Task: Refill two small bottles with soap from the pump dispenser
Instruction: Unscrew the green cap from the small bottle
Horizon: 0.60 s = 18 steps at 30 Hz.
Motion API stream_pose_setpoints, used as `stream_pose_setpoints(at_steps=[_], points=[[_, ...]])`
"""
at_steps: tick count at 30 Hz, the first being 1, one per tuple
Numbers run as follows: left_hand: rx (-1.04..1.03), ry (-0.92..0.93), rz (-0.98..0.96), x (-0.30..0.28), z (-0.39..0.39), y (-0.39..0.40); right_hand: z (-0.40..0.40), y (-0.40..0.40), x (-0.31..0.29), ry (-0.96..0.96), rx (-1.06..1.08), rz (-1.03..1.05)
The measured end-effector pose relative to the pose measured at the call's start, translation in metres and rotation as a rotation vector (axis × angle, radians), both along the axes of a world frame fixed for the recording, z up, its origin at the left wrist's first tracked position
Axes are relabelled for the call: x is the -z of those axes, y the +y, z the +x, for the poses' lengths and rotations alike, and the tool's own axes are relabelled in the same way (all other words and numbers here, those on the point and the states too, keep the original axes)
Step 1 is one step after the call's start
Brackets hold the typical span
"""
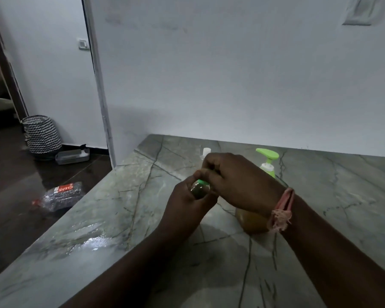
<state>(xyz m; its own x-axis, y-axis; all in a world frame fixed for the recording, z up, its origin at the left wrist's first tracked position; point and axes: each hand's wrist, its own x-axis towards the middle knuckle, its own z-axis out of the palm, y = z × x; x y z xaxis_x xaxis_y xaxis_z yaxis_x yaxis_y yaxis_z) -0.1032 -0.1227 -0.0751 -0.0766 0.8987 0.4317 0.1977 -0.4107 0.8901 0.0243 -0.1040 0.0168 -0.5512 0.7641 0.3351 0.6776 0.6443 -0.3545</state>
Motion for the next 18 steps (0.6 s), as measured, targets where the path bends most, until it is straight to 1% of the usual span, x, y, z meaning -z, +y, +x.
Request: stream_pose_setpoints(at_steps=[3,5,7,8,9,11,12,13,16,18], points=[[0.137,-0.078,-0.18,0.004,-0.008,0.005,0.011,0.009,0.001,-0.062,-0.161,-0.064],[0.191,-0.058,-0.218,0.005,-0.01,0.008,0.016,0.012,-0.003,-0.088,-0.24,-0.111],[0.212,-0.052,-0.2,0.004,-0.009,0.01,0.02,0.015,-0.009,-0.096,-0.291,-0.189],[0.209,-0.058,-0.183,0.003,-0.008,0.011,0.02,0.017,-0.011,-0.107,-0.279,-0.212],[0.195,-0.056,-0.165,0.002,-0.008,0.012,0.02,0.019,-0.013,-0.127,-0.23,-0.189],[0.144,-0.026,-0.135,0.003,-0.007,0.013,0.015,0.022,-0.017,-0.189,-0.07,-0.04],[0.122,-0.007,-0.125,0.004,-0.007,0.013,0.011,0.023,-0.018,-0.202,-0.023,0.019],[0.111,0.012,-0.119,0.004,-0.008,0.013,0.009,0.024,-0.017,-0.199,-0.023,0.028],[0.117,0.056,-0.107,0.003,-0.009,0.011,0.011,0.025,-0.015,-0.202,-0.142,-0.118],[0.142,0.043,-0.122,0.002,-0.009,0.011,0.019,0.027,-0.018,-0.186,-0.271,-0.148]])
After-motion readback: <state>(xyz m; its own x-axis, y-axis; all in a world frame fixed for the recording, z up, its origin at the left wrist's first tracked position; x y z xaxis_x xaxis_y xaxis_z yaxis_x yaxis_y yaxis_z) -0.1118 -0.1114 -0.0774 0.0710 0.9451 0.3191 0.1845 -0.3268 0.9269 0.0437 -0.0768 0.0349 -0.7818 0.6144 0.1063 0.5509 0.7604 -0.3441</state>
